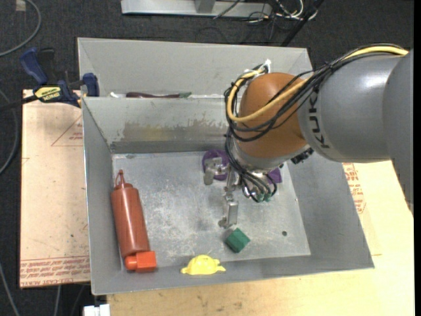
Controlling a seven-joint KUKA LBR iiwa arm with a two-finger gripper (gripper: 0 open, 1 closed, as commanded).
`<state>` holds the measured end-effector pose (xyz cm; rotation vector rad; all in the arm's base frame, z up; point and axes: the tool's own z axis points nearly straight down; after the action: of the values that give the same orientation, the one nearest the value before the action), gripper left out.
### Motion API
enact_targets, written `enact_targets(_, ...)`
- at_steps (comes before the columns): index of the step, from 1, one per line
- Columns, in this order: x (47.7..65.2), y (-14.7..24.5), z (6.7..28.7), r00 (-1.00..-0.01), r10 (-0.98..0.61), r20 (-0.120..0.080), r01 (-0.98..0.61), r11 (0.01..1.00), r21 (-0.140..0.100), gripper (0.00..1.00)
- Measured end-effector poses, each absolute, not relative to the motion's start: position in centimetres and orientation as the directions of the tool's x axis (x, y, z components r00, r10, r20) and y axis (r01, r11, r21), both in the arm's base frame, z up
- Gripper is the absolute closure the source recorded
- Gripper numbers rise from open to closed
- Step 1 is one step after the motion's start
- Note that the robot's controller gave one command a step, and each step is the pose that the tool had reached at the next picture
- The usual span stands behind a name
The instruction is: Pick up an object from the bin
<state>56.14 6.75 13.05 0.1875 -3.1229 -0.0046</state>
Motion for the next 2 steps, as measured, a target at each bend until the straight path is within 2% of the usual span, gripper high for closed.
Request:
enact_targets(1,58.7,4.6,17.1,-0.974,-0.225,-0.006,-0.225,0.974,0.002,0.0)
enact_targets(2,59.9,2.7,17.3,-0.889,-0.458,-0.008,-0.459,0.889,0.001,0.0)
